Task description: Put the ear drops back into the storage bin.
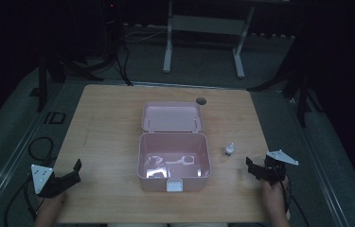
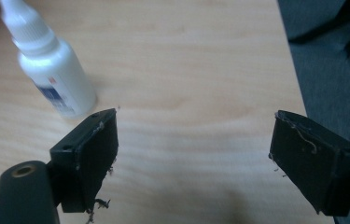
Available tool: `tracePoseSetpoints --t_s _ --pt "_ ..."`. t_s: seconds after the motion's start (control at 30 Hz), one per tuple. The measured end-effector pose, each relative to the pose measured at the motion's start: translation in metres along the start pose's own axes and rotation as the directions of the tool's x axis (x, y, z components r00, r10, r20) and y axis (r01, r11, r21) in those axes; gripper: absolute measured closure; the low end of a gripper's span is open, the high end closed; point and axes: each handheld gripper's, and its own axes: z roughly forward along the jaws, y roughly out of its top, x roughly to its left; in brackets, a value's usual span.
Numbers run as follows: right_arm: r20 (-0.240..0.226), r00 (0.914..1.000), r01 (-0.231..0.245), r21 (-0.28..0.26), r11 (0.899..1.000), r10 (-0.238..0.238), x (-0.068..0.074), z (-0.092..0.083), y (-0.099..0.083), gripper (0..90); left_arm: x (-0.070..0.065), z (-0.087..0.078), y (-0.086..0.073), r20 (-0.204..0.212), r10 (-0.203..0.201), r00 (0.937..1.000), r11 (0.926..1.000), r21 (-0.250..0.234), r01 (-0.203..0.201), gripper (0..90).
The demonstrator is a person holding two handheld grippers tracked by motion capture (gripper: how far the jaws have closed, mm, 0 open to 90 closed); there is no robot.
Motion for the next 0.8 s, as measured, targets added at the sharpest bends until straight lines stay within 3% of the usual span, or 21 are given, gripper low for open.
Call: tracePoseSetpoints --t_s 0.03,0.07,0.1,0.17,0.2,0.27,0.3,0.33,0.37,0.43,0.53,0.57,0.6,0.63,0.77,0.8 --pt "-0.010 0.9999 -0.005 0.049 0.999 0.006 -0.003 0.000 0.001 14.7 0.000 0.000 0.000 0.000 -0.001 1.0000 1.0000 -0.001 0.001 0.4" --pt "-0.010 0.9999 -0.005 0.049 0.999 0.006 -0.003 0.000 0.001 14.7 0.000 0.000 0.000 0.000 -0.002 1.0000 1.0000 0.001 0.002 0.4" --pt "-0.014 0.9999 -0.009 0.097 0.995 0.010 -0.005 0.000 0.002 14.7 0.000 0.000 0.000 0.000 -0.002 1.0000 1.0000 0.000 0.002 0.4" --pt "-0.017 0.9998 -0.011 0.112 0.994 0.013 -0.005 0.000 0.002 14.7 0.000 0.000 0.000 0.000 -0.001 1.0000 1.0000 0.000 0.001 0.3" --pt "-0.016 0.9999 -0.004 0.165 0.986 0.006 -0.006 -0.001 0.003 14.7 0.000 0.000 0.000 -0.001 0.000 1.0000 1.0000 0.000 0.000 0.4" --pt "-0.025 0.9997 0.007 0.186 0.983 -0.003 -0.006 -0.001 0.004 14.6 0.000 0.000 0.000 0.000 -0.001 1.0000 1.0000 0.000 0.001 0.4" --pt "-0.032 0.9994 0.015 0.211 0.977 -0.009 -0.005 -0.002 0.005 14.2 0.000 0.000 0.000 -0.001 0.001 1.0000 1.0000 0.000 -0.001 0.4" --pt "-0.033 0.9991 0.033 0.270 0.962 -0.025 -0.004 -0.001 0.006 14.2 0.000 0.000 0.000 -0.001 0.001 1.0000 1.0000 0.001 -0.001 0.4" --pt "-0.033 0.9991 0.033 0.270 0.962 -0.025 -0.004 -0.001 0.006 14.2 0.000 0.000 0.000 -0.001 0.001 1.0000 1.0000 0.001 -0.001 0.4" --pt "-0.051 0.9978 0.056 0.329 0.943 -0.041 -0.003 -0.001 0.009 14.2 0.000 0.000 0.000 -0.001 0.001 1.0000 1.0000 0.001 -0.001 0.4" --pt "-0.058 0.9968 0.072 0.360 0.930 -0.055 -0.001 -0.002 0.010 14.2 0.000 0.000 0.000 -0.001 0.001 1.0000 1.0000 0.001 -0.001 0.3" --pt "-0.064 0.9957 0.086 0.378 0.922 -0.066 0.000 -0.002 0.011 14.2 0.000 0.000 0.000 -0.001 0.001 1.0000 1.0000 0.002 -0.001 0.4" --pt "-0.078 0.9934 0.109 0.409 0.906 -0.084 0.002 -0.003 0.013 14.2 0.000 0.000 0.000 -0.001 0.001 1.0000 1.0000 0.002 -0.001 0.4" --pt "-0.078 0.9934 0.109 0.409 0.906 -0.084 0.002 -0.003 0.013 14.2 0.000 0.000 0.000 -0.001 0.002 1.0000 1.0000 0.002 -0.002 0.4" --pt "-0.131 0.9872 0.144 0.485 0.863 -0.091 0.007 -0.005 0.017 14.2 0.000 0.000 0.000 -0.001 0.001 1.0000 1.0000 0.002 -0.001 0.4" --pt "-0.152 0.9819 0.177 0.529 0.830 -0.113 0.010 -0.006 0.019 14.2 0.000 0.000 0.000 -0.001 0.003 1.0000 1.0000 0.002 -0.003 0.4"
